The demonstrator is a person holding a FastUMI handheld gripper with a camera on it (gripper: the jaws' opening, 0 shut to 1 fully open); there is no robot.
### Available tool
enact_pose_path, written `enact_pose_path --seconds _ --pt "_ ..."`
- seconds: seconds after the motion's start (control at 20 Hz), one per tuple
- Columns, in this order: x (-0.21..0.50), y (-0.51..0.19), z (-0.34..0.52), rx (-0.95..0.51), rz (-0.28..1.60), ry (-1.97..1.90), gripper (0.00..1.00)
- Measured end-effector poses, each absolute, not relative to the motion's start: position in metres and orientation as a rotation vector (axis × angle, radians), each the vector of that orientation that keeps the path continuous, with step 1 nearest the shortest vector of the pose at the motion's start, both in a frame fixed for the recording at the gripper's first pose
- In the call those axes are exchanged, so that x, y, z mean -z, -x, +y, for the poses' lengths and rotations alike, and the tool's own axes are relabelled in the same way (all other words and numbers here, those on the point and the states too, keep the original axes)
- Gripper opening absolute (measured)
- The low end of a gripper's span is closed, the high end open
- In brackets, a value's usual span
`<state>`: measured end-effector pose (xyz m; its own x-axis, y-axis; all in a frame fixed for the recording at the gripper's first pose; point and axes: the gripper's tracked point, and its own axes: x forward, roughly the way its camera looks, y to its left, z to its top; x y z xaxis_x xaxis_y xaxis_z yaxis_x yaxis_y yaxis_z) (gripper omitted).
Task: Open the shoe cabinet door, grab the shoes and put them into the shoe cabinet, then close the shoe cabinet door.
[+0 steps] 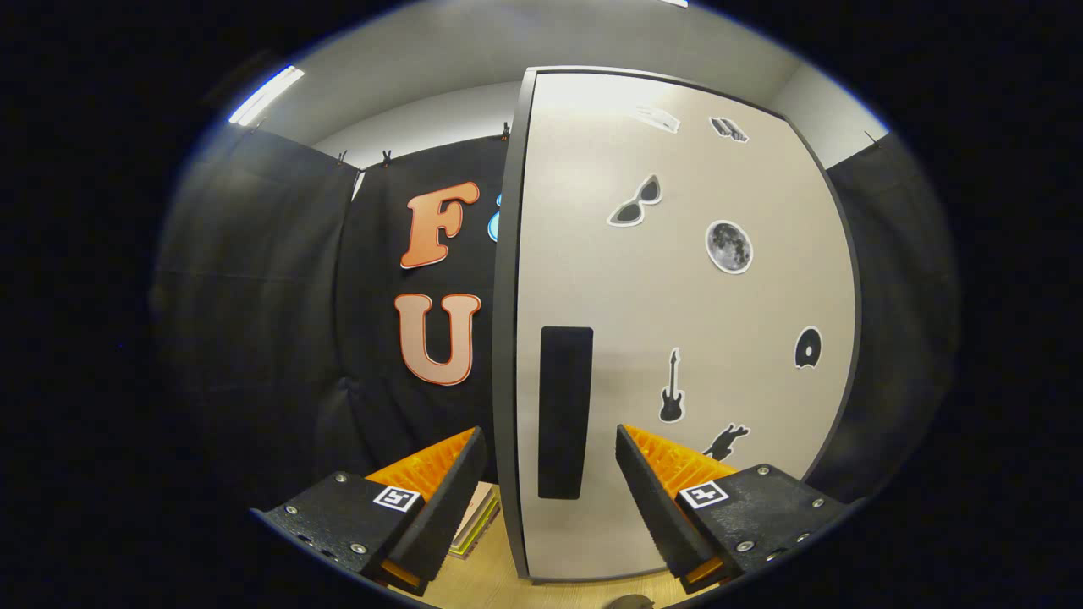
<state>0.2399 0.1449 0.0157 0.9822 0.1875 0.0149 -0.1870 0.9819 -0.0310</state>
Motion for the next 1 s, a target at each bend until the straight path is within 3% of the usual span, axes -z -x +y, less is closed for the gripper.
enact_pose_path --seconds 0.25,0.45,0.6,1.0 --pt "-0.012 -0.265 0.146 -0.174 -0.004 -0.002 0.91" --pt "-0.014 -0.272 0.138 -0.146 -0.017 -0.027 0.64" --pt "-0.012 -0.269 0.146 -0.186 0.011 -0.056 0.38" --pt "-0.011 -0.252 0.139 -0.177 0.035 -0.042 0.33"
